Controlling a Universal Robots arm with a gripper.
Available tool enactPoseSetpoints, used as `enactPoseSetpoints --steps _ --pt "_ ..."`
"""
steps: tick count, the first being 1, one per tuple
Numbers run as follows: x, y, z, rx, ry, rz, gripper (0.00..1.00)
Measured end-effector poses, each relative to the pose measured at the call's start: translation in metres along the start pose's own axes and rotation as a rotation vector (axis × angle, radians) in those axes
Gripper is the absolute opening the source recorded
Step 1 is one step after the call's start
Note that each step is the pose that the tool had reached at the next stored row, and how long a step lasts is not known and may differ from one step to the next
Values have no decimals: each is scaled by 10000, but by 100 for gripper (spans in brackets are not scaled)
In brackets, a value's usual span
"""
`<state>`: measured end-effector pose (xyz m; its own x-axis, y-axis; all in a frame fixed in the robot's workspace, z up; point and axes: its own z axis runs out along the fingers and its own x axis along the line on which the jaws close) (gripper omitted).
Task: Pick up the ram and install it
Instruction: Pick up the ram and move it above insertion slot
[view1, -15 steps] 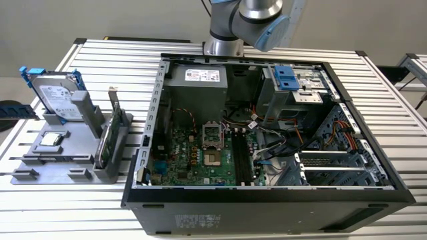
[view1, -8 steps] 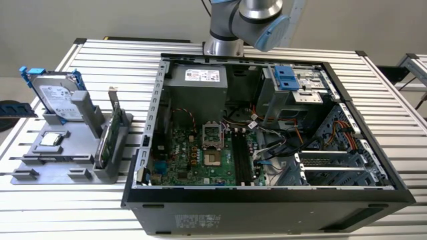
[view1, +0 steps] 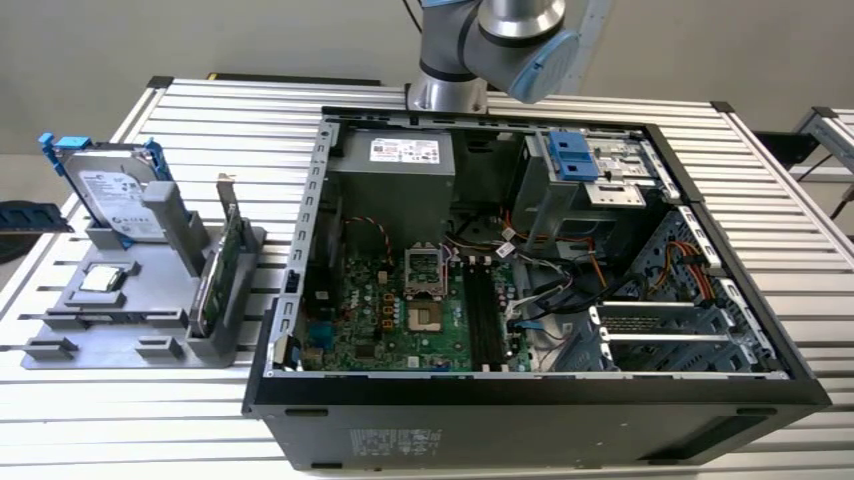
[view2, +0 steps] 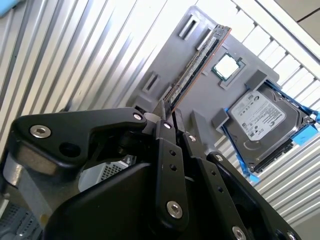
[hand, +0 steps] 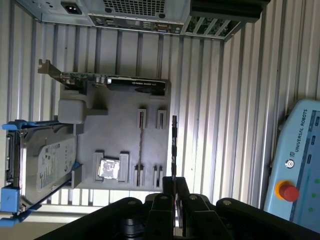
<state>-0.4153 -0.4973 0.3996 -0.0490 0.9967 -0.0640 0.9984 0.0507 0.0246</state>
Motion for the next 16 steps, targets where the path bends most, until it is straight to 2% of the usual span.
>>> enactPoseSetpoints --steps 9,16 --pt "-1 -1 -24 1 -1 0 0" --pt "-5 0 -76 0 -1 0 0"
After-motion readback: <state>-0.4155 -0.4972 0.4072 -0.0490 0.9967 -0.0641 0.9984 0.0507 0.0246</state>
